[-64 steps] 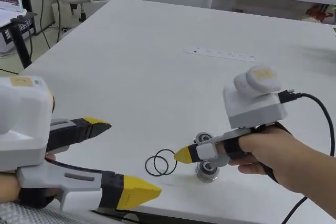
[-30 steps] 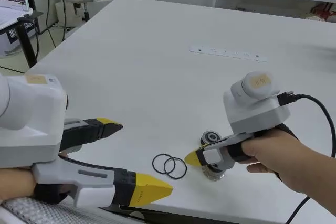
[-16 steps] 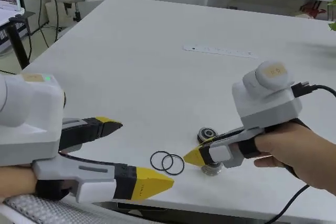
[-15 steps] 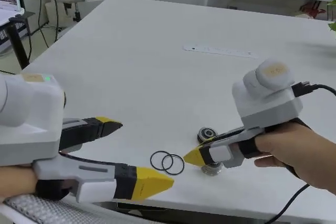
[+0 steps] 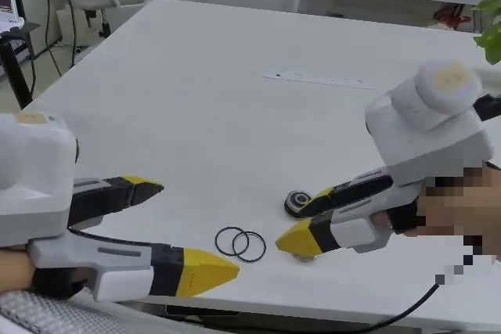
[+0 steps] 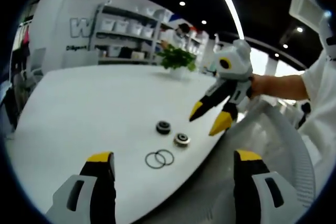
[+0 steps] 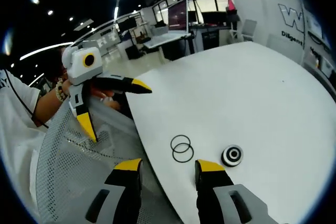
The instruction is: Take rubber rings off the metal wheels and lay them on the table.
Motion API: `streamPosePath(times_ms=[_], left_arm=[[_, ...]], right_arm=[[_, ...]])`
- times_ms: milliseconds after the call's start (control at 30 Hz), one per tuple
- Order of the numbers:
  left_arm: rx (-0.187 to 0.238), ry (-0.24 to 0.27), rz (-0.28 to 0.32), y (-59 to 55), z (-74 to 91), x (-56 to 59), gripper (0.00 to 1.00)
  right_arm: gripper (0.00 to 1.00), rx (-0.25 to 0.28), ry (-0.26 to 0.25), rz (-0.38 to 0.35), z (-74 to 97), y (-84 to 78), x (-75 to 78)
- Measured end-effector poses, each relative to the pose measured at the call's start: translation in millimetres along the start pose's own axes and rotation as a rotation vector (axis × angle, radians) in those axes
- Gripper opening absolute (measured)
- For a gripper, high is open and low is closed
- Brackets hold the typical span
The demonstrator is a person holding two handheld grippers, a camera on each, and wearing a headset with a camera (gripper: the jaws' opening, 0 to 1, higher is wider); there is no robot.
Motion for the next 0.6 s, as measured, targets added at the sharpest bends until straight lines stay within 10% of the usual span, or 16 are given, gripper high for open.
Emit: streamPosePath(times_ms=[367, 600], left_arm=[[-0.018, 0.019, -0.021, 1.6, -3.0, 2.2, 0.96], [-0.020, 0.057, -0.144, 17.1, 0.6, 4.1, 0.91]], right_arm=[[0.43, 0.198, -0.054, 0.014, 28.0, 32.7, 39.8], [0.40, 0.283, -0.118, -0.062, 33.1, 42.2, 74.4]])
Point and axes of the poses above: the centre of the closed fingertips' face, and the gripper's own axes: z roughly backward along the fingers, x roughly to its right, y roughly out of its top, the point moved 10 cm from there along z, roughly backward along the fingers, and after that the axes turned 7 degrees about -y, right-handed, at the moved point
